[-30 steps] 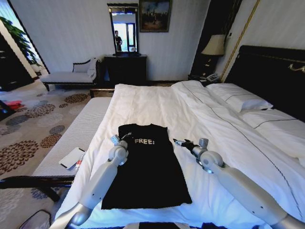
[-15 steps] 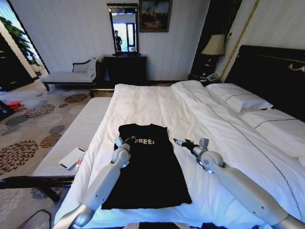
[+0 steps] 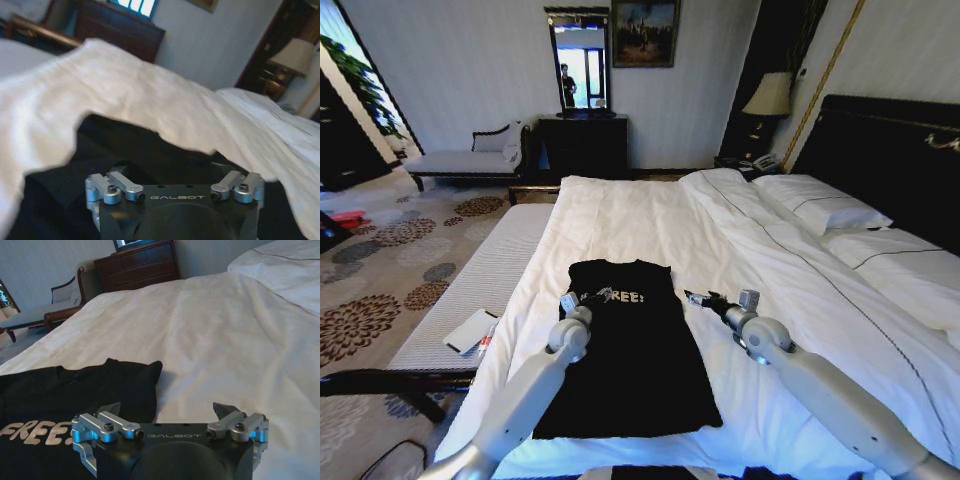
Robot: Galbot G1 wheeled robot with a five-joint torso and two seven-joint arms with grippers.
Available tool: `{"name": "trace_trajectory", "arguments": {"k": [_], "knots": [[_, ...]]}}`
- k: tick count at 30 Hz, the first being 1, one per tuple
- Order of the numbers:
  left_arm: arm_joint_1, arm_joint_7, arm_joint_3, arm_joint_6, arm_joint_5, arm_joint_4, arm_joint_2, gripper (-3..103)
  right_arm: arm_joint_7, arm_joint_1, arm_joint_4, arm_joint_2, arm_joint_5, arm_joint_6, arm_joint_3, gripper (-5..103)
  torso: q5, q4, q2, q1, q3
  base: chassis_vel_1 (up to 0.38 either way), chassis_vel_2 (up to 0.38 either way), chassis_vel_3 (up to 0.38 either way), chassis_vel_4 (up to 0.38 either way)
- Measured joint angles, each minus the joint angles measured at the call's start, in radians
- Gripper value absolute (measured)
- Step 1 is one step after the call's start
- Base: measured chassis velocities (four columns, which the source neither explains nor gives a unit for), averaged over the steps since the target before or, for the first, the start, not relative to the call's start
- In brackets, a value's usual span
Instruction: Fold the clothes on the bed.
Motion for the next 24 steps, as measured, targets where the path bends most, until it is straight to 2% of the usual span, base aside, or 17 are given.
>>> {"name": "trace_trajectory", "arguments": {"k": [1, 2, 5, 11, 24], "knots": [[0.0, 0.0, 0.0, 0.0, 0.0, 0.0, 0.0, 89, 0.0, 0.0, 0.0, 0.0, 0.0, 0.0, 0.0, 100, 0.0, 0.0, 0.0, 0.0, 0.0, 0.0, 0.0, 0.0, 0.0], [0.0, 0.001, -0.021, -0.002, 0.003, 0.003, 0.021, 98, -0.001, -0.004, 0.0, 0.0, -0.001, 0.0, 0.005, 100, -0.0001, -0.0002, 0.0, 0.0, 0.0, 0.0, 0.0, 0.0, 0.0], [-0.021, 0.013, -0.056, -0.011, 0.033, 0.047, 0.072, 100, -0.006, -0.013, -0.001, 0.004, -0.008, 0.0, 0.016, 100, -0.0001, -0.0001, 0.0, 0.0, 0.0, 0.0, 0.0, 0.0, 0.0], [-0.053, 0.023, -0.073, -0.016, 0.016, 0.062, 0.111, 100, -0.008, -0.024, 0.003, 0.013, -0.012, 0.001, 0.028, 100, 0.0, -0.0001, 0.0, 0.0, 0.0, 0.0, 0.0, 0.0, 0.0], [-0.051, -0.022, -0.042, -0.012, 0.002, 0.038, 0.044, 100, -0.01, -0.053, 0.013, 0.011, -0.017, 0.002, 0.058, 100, 0.0001, -0.0008, 0.0, 0.0, 0.0, 0.0, 0.0, 0.0, 0.0]]}}
